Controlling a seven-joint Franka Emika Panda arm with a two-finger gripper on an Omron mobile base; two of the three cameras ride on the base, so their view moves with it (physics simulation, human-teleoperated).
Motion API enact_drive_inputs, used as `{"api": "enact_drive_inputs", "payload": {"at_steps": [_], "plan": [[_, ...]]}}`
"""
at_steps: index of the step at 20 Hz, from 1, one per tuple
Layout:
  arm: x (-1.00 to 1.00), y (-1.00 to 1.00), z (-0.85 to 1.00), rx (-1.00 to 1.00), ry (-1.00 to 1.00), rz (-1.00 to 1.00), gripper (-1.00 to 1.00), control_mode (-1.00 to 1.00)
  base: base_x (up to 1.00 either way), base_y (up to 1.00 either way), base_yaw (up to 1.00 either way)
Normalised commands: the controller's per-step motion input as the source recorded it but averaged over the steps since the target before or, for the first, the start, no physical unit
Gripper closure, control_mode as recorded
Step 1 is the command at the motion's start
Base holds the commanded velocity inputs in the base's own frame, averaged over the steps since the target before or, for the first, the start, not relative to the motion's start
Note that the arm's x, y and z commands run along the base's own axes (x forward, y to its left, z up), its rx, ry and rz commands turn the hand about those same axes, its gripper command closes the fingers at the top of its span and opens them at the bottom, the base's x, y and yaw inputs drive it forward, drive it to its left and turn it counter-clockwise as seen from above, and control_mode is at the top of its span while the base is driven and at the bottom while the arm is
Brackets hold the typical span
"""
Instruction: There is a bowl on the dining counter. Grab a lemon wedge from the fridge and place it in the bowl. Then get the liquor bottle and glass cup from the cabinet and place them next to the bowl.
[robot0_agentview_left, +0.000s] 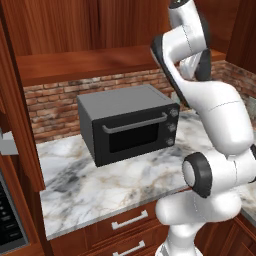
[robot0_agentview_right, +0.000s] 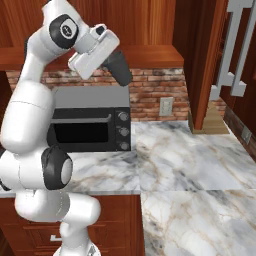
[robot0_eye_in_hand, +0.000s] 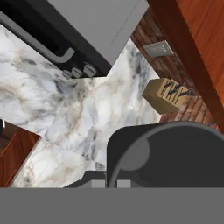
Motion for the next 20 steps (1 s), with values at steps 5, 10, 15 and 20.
{"api": "enact_drive_inputs", "payload": {"at_steps": [5, 10, 15, 20], "plan": [[-1.00, 0.00, -0.35, 0.01, 0.00, 0.09, 1.00, -1.00, 0.00, 0.00, 0.00], [-1.00, 0.00, -0.21, 0.03, 0.00, 0.08, 1.00, -1.00, 0.00, 0.00, 0.00], [-1.00, 0.09, -0.15, 0.04, 0.00, 0.03, 1.00, -1.00, 0.00, 0.00, 0.00], [-1.00, 0.33, -0.26, 0.04, 0.00, 0.00, 1.00, -1.00, 0.00, 0.00, 0.00]]}}
